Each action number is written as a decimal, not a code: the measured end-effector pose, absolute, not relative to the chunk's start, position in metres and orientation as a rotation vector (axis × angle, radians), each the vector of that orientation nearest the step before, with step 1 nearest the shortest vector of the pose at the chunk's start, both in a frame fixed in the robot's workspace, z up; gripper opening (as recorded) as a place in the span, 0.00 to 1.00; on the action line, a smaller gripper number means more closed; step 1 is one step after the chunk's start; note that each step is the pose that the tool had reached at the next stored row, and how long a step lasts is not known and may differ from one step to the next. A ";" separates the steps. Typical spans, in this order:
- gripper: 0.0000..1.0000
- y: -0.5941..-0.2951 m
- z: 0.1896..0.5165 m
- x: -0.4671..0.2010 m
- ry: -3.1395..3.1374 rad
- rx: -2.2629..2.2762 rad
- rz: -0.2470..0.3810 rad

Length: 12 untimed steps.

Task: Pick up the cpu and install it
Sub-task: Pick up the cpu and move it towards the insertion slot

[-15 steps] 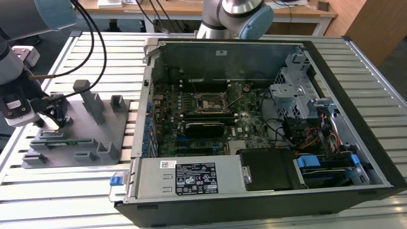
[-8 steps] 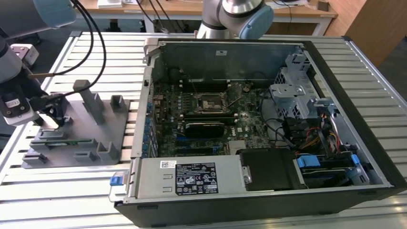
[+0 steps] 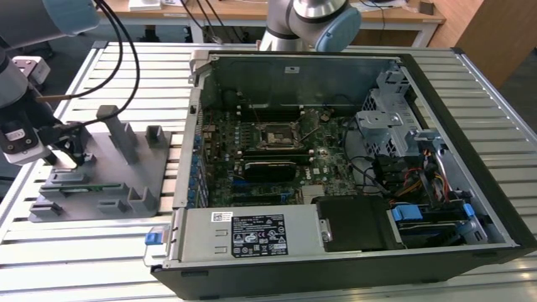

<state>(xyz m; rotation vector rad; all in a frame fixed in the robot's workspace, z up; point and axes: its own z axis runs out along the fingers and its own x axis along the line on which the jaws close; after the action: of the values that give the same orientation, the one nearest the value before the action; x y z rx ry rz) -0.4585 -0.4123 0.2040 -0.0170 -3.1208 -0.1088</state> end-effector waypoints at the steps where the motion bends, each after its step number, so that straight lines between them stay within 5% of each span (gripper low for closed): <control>1: 0.53 -0.412 0.204 -0.459 -3.121 -0.017 -0.109; 12: 0.53 -0.412 0.208 -0.459 -3.120 -0.017 -0.113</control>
<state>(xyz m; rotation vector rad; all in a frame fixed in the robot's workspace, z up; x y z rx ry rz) -0.4585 -0.4123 0.2080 -0.0169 -3.1205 -0.1128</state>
